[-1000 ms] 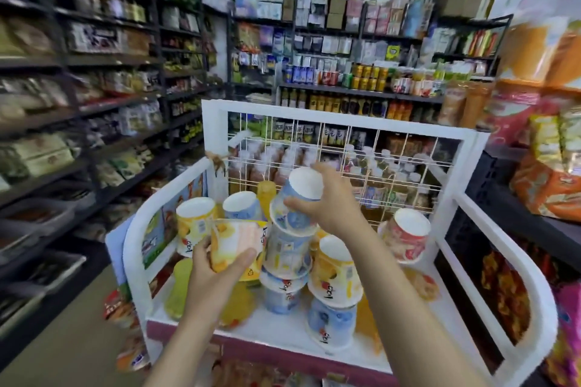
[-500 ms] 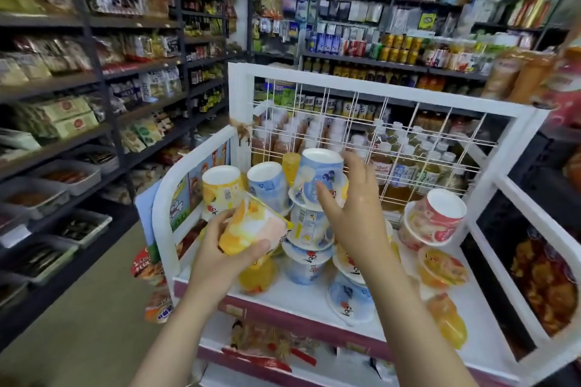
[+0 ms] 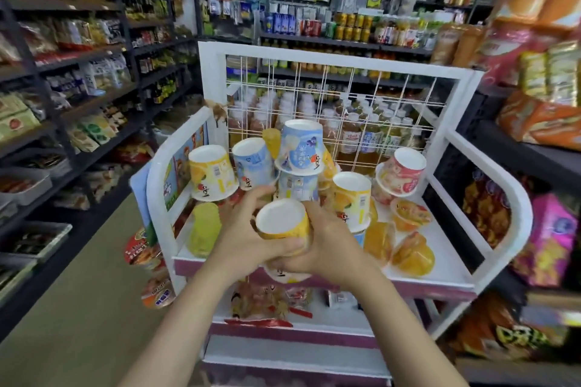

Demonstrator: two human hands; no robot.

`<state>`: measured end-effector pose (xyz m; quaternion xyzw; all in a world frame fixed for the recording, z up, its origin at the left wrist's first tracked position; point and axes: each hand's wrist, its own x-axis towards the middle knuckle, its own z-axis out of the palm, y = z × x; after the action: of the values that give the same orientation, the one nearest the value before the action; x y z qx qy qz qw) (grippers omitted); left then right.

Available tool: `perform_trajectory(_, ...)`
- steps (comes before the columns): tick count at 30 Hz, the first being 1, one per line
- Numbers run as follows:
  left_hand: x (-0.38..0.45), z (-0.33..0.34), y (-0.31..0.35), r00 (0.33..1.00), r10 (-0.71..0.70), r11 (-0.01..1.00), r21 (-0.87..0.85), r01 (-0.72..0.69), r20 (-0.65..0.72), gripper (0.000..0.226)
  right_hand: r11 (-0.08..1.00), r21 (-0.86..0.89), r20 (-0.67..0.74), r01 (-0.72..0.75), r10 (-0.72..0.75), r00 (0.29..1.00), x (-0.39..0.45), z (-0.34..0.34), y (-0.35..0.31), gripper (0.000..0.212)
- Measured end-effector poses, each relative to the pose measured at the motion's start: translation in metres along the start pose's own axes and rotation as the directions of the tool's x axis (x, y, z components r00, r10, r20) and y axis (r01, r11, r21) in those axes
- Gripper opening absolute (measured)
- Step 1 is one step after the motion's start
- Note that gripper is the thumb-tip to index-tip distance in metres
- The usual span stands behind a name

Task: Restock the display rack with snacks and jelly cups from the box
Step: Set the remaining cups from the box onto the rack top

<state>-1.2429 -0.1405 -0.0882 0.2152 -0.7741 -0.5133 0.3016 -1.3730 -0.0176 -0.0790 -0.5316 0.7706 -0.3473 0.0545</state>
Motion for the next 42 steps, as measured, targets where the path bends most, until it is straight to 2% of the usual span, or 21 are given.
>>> perform_trajectory(2,-0.005,-0.003,-0.01,0.997,0.008,0.999,-0.04,-0.005,0.071,0.082,0.977,0.176,0.026,-0.117,0.114,0.993,-0.014,0.011,0.005,0.078)
perform_trajectory(4,-0.007,-0.012,-0.022,0.999,-0.003,0.996,-0.084,0.007,0.05,0.067,0.951,0.232,-0.005,-0.207,0.214,0.977,-0.027,0.025,0.015,0.076)
perform_trajectory(5,-0.007,-0.018,-0.03,1.0,0.002,0.999,-0.042,-0.001,0.004,0.057,0.941,0.237,-0.03,-0.242,0.256,0.966,-0.032,0.032,0.021,0.077)
perform_trajectory(7,-0.008,-0.025,-0.05,0.998,0.05,0.983,0.182,-0.04,-0.048,0.049,0.924,0.236,-0.081,-0.3,0.326,0.942,-0.038,0.046,0.03,0.079)
perform_trajectory(10,-0.008,-0.021,-0.077,0.993,0.073,0.895,0.433,-0.106,0.092,0.061,0.907,0.219,-0.158,-0.36,0.397,0.904,-0.035,0.063,0.036,0.083)
perform_trajectory(13,-0.006,-0.018,-0.096,0.984,0.085,0.847,0.508,-0.154,0.156,0.072,0.897,0.247,-0.23,-0.367,0.422,0.877,-0.026,0.073,0.038,0.09)
perform_trajectory(15,-0.006,-0.019,-0.099,0.987,0.086,0.827,0.543,-0.147,0.136,0.072,0.905,0.271,-0.263,-0.329,0.398,0.879,-0.021,0.075,0.038,0.103)
perform_trajectory(17,-0.006,-0.019,-0.097,0.989,0.084,0.821,0.553,-0.139,0.125,0.072,0.931,0.213,-0.271,-0.296,0.348,0.898,-0.016,0.074,0.036,0.111)
perform_trajectory(22,-0.005,-0.014,-0.097,0.991,0.09,0.831,0.541,-0.127,0.095,0.072,0.953,0.005,-0.22,-0.301,0.295,0.93,0.004,0.081,0.043,0.087)
perform_trajectory(28,-0.005,-0.012,-0.098,0.99,0.117,0.834,0.534,-0.14,0.078,0.072,0.938,-0.113,-0.199,-0.329,0.303,0.932,0.025,0.085,0.05,0.085)
perform_trajectory(31,-0.006,-0.012,-0.098,0.99,0.119,0.834,0.534,-0.142,0.077,0.072,0.946,-0.187,-0.205,-0.266,0.227,0.952,0.019,0.088,0.051,0.074)
perform_trajectory(35,-0.007,-0.01,-0.097,0.992,0.104,0.837,0.533,-0.126,0.072,0.071,0.918,-0.358,-0.326,-0.17,0.047,0.944,0.002,0.089,0.054,0.052)
perform_trajectory(38,-0.009,-0.009,-0.096,0.993,0.097,0.821,0.559,-0.119,0.068,0.075,0.862,-0.5,-0.294,-0.087,-0.074,0.953,0.0,0.093,0.058,0.053)
perform_trajectory(42,-0.012,-0.008,-0.095,0.994,0.079,0.775,0.623,-0.106,0.071,0.079,0.822,-0.563,-0.219,-0.084,-0.05,0.974,0.001,0.096,0.061,0.06)
